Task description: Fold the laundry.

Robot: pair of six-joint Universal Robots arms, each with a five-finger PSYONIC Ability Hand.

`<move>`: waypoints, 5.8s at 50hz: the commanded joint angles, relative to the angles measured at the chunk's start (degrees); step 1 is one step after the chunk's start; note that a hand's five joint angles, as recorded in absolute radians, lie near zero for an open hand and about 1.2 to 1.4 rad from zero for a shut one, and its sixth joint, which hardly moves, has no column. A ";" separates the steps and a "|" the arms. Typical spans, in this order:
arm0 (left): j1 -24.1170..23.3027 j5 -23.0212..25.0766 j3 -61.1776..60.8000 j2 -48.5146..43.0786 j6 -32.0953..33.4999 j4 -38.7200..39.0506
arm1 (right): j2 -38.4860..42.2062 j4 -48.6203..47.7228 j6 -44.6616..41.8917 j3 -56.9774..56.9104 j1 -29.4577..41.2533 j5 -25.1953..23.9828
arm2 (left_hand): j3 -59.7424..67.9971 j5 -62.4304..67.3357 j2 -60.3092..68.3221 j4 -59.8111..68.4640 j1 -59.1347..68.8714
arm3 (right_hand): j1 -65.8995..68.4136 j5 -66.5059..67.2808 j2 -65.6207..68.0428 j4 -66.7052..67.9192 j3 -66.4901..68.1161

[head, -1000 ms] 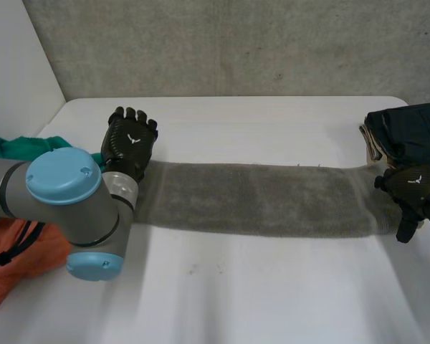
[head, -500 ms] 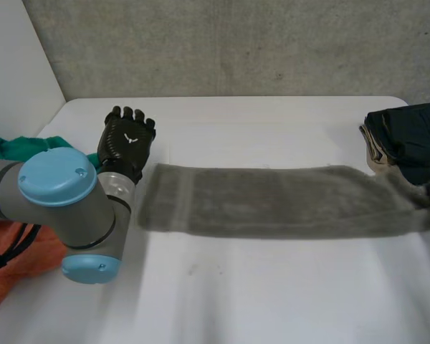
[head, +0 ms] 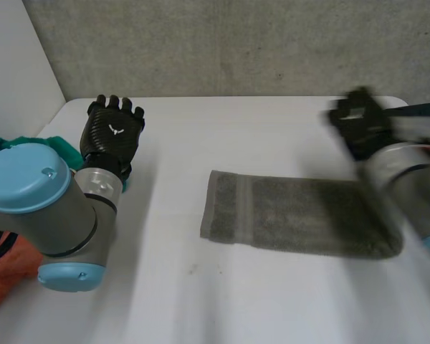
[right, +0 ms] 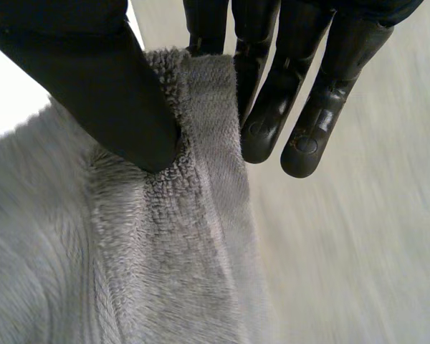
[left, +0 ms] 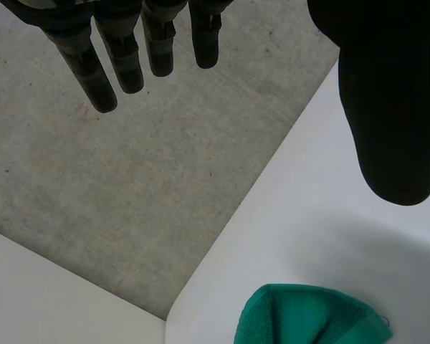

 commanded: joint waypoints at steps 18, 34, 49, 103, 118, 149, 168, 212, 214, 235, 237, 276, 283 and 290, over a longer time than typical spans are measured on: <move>-4.17 0.00 3.35 0.10 -0.43 0.14 | 8.28 -2.88 7.51 0.49 16.17 3.25 | -2.13 -2.59 -1.73 -1.68 -0.91 | -49.68 -55.98 -57.76 -58.22 -58.08; -14.82 -0.09 14.35 -9.92 -2.45 -1.10 | 2.80 13.21 23.65 13.60 -7.06 3.52 | -1.96 -2.42 -1.57 -1.51 -0.74 | -44.08 -50.39 -52.16 -52.63 -52.48; -12.02 -0.35 9.79 -4.74 -2.63 -3.20 | 5.18 8.47 8.71 2.80 1.00 9.94 | -1.96 -2.42 -1.56 -1.51 -0.74 | 20.32 14.02 12.24 11.78 11.92; -18.34 -1.49 32.46 -25.30 -24.00 -34.32 | 20.56 26.13 39.30 -15.22 7.53 5.80 | 0.57 0.10 0.96 1.01 1.78 | -49.68 -55.98 -57.76 -58.22 -58.08; -18.43 -1.60 32.55 -17.41 -10.01 -28.88 | 7.65 15.51 30.23 -4.52 10.16 11.78 | -0.61 -1.08 -0.22 -0.16 0.61 | -49.68 -55.98 -57.76 -58.22 -58.08; -8.41 33.05 32.37 -8.43 -25.04 -33.70 | 15.37 -12.45 25.93 9.22 17.54 12.13 | 0.90 0.44 1.30 1.35 2.12 | -46.11 -52.41 -54.19 -54.65 -54.51; -8.14 32.96 30.61 -7.55 -25.04 -33.70 | 19.86 -14.21 26.01 -0.37 17.46 11.78 | 0.90 0.44 1.30 1.35 2.12 | 8.39 2.08 0.31 -0.16 -0.01; -6.56 29.62 30.17 -4.03 -26.18 -31.24 | 40.75 -34.32 51.06 -43.61 -32.09 -15.00 | 1.07 0.60 1.46 1.52 2.29 | 20.32 14.02 12.24 11.78 11.92; -6.91 29.35 29.65 -3.95 -26.01 -31.24 | 43.31 -35.21 51.15 -43.44 -34.12 -17.21 | 1.07 0.61 1.46 1.52 2.29 | 20.32 14.02 12.24 11.78 11.92; -8.41 28.74 29.47 -3.95 -25.74 -31.24 | 38.00 -33.83 50.98 -28.17 -44.41 -29.01 | 1.07 0.61 1.46 1.52 2.29 | -49.68 -55.98 -57.76 -58.22 -58.08; -8.41 28.74 29.47 -3.86 -25.74 -31.24 | 34.73 -31.01 50.98 -26.22 -44.94 -27.60 | 1.07 0.61 1.46 1.52 2.29 | -49.68 -55.98 -57.76 -58.22 -58.08; 13.73 8.88 16.73 7.92 -9.06 -22.72 | -8.71 -15.09 41.05 3.48 -4.71 -12.47 | -1.28 -1.75 -0.89 -0.84 -0.07 | -49.68 -55.98 -57.76 -58.22 -58.08; 27.70 10.28 11.37 0.73 4.13 -19.82 | -5.11 -5.96 34.99 10.44 0.58 -12.48 | -1.12 -1.58 -0.73 -0.67 0.10 | -49.68 -55.98 -57.76 -58.22 -58.08; 32.90 19.50 14.87 -11.67 5.90 -19.11 | 0.17 -2.70 24.53 12.99 2.52 -10.55 | 3.07 2.61 3.47 3.52 4.29 | -49.68 -55.98 -57.76 -58.22 -58.08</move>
